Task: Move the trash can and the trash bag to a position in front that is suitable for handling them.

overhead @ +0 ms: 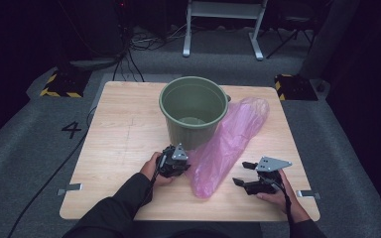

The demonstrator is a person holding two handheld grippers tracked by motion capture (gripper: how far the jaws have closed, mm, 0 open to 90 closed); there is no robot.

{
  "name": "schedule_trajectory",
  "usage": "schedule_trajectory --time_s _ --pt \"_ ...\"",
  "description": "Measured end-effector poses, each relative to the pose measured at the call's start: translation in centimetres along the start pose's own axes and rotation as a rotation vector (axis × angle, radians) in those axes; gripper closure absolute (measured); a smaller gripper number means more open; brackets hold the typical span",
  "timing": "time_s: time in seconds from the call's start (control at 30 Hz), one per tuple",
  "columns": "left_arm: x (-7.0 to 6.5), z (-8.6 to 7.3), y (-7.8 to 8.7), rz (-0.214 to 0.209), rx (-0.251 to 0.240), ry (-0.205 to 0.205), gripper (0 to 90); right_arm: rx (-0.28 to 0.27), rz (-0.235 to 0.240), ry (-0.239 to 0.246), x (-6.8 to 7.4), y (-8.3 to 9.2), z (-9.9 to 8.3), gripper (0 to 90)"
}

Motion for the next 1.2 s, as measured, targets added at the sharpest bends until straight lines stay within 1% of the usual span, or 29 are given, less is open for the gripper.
schedule_trajectory --time_s 0.1,0.17,0.2,0.27,0.33,0.4,0.5,0.57,0.67,0.7,0.73,0.8,0.9,0.93,1.03,1.1,1.13,1.2 --pt "0.8 -0.6 0.4 0.011 0.009 -0.002 79.2 0.001 -0.005 0.012 -0.4 0.0 0.2 21.9" --pt "1.4 -1.0 0.7 0.014 0.013 0.012 79.2 0.0 -0.014 0.026 -0.6 -0.1 0.5 21.3" --pt "1.7 -1.3 0.9 0.018 0.016 0.015 79.2 -0.005 -0.01 0.023 -0.6 -0.2 0.6 21.1" --pt "2.4 -1.8 1.2 0.024 0.017 0.031 79.1 -0.01 -0.023 0.022 -1.0 -0.4 0.8 20.8" --pt "3.2 -2.3 1.5 0.041 0.016 0.043 78.9 -0.015 -0.015 0.024 -1.3 -0.6 1.1 20.3" --pt "3.9 -2.8 1.8 0.046 0.019 0.065 78.5 -0.006 -0.023 0.039 -1.5 -1.1 1.2 20.4" --pt "4.9 -3.2 2.0 0.067 0.011 0.083 77.1 0.018 -0.026 0.075 -1.6 -2.1 1.3 21.6" --pt "5.5 -3.5 2.1 0.079 0.01 0.099 76.3 0.028 -0.015 0.075 -1.6 -2.8 1.3 21.9" --pt "6.3 -3.8 2.2 0.102 0.006 0.11 75.3 0.044 -0.025 0.086 -1.7 -3.6 1.4 22.0" --pt "6.5 -3.9 2.2 0.108 0.006 0.119 75.2 0.041 -0.026 0.082 -1.7 -3.8 1.5 22.0" --pt "6.7 -3.9 2.2 0.114 -0.003 0.117 75.0 0.039 -0.021 0.074 -1.7 -4.0 1.6 21.9" --pt "7.1 -4.0 2.1 0.125 -0.004 0.127 74.6 0.039 -0.02 0.065 -1.8 -4.4 1.6 21.7" --pt "7.6 -4.0 2.0 0.141 -0.014 0.147 72.9 0.038 -0.009 0.03 -2.3 -5.2 1.5 21.7" --pt "7.8 -4.1 2.0 0.143 -0.014 0.148 71.6 0.041 0.001 0.018 -2.4 -5.5 1.4 21.6" --pt "8.0 -4.1 2.0 0.149 -0.021 0.161 68.9 0.058 0.01 -0.002 -2.9 -6.3 1.2 21.6" --pt "8.2 -4.1 1.9 0.16 -0.028 0.165 66.8 0.078 0.007 -0.01 -3.1 -6.6 1.1 21.5" --pt "8.4 -4.1 1.9 0.167 -0.029 0.165 65.9 0.071 0.006 -0.01 -3.2 -6.6 1.3 22.0" --pt "8.7 -4.2 1.7 0.177 -0.03 0.189 60.9 0.086 -0.002 -0.022 -3.5 -6.8 1.2 23.5"
Point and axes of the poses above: each handheld gripper's, and its own axes: y roughly backward along the jaws, z roughly out of its top, x roughly to its left, the point moved 7 cm from there along -y, roughly forward along the jaws, and after that the axes turned 8 degrees about z, right-handed, at the moved point
